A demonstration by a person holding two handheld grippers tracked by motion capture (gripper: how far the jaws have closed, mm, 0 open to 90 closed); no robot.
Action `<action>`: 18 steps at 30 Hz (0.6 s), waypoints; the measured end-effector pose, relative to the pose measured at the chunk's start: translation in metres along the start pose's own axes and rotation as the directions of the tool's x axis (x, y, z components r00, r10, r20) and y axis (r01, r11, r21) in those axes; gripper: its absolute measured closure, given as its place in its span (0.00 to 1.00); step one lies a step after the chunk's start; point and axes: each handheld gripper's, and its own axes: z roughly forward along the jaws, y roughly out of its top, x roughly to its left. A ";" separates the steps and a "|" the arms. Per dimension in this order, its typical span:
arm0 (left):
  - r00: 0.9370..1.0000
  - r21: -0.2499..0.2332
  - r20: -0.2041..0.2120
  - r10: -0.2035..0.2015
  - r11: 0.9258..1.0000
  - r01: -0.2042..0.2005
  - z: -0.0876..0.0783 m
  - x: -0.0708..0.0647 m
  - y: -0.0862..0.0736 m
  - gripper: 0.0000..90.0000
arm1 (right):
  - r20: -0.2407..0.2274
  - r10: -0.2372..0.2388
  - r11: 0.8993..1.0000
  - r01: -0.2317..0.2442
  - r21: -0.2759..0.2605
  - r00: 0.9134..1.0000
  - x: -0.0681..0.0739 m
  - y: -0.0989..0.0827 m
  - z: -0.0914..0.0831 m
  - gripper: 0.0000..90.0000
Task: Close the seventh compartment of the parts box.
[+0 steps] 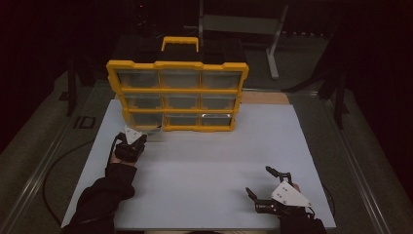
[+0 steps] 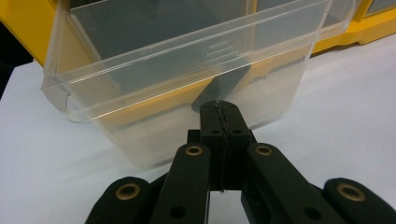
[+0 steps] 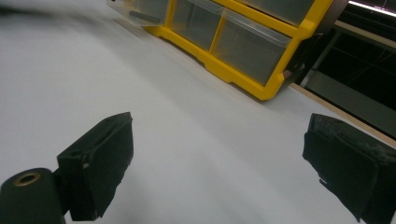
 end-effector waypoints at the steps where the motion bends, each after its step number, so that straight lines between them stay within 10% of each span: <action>1: 1.000 0.002 -0.001 0.002 1.000 -0.002 0.000 0.000 0.000 1.00 | -0.001 -0.001 1.000 0.001 0.000 1.000 0.000 0.000 0.000 0.10; 18: 1.000 0.013 -0.009 0.001 1.000 -0.001 0.007 0.004 0.005 1.00 | -0.001 0.003 1.000 -0.003 0.001 1.000 0.000 0.000 0.000 0.10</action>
